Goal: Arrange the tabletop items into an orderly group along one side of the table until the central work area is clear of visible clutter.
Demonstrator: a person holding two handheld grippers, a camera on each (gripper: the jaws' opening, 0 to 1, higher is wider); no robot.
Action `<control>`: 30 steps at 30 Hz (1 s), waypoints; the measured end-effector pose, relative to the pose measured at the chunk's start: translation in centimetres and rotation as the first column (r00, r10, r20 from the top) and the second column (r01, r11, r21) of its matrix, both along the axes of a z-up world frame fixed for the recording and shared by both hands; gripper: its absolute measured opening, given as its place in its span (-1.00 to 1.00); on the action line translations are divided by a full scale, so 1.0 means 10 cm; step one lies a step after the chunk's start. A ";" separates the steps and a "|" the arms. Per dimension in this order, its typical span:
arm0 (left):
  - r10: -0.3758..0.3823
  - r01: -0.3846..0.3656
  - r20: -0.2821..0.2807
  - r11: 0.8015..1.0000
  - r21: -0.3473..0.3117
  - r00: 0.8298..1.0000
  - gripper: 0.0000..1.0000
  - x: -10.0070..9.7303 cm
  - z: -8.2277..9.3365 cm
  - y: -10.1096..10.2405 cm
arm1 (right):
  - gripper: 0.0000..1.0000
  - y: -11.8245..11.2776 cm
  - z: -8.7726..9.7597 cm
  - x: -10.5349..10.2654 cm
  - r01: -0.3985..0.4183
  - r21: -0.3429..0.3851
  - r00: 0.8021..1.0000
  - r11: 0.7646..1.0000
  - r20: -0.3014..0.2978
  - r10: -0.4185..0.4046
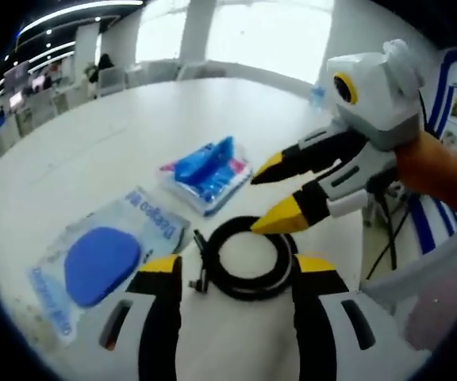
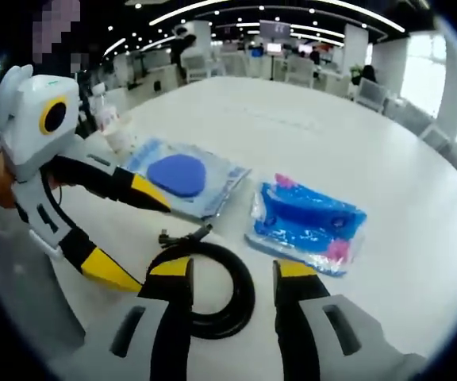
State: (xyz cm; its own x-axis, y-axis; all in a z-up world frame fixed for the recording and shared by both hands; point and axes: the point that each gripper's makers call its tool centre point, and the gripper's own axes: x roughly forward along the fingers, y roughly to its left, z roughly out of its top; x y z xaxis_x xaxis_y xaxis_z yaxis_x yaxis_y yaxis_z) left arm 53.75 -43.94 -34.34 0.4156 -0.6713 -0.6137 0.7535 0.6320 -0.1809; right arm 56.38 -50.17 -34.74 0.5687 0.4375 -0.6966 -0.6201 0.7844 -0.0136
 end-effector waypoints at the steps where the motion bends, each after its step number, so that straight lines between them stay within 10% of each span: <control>1: 0.002 -0.002 0.005 1.000 -0.006 1.000 0.14 -0.02 0.03 0.02 | -0.12 0.01 0.02 -0.02 -0.001 0.001 1.000 1.000 0.004 0.001; 18: 0.033 -0.029 0.029 0.991 -0.134 0.999 0.99 -0.29 0.35 0.28 | 0.99 0.10 0.18 -0.20 0.051 0.070 0.997 0.996 0.046 -0.055; 30: 0.131 -0.119 0.063 0.978 -0.171 0.989 0.99 -0.44 0.68 0.98 | 0.99 0.25 0.41 -0.43 0.040 0.117 0.995 0.992 0.090 -0.050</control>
State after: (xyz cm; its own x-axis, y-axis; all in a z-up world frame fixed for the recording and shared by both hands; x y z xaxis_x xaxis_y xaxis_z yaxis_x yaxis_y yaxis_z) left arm 49.30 -34.13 -27.50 0.5427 -0.7011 -0.4625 0.6855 0.6880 -0.2384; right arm 52.07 -47.71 -30.65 0.6492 0.4842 -0.5866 -0.5845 0.8111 0.0226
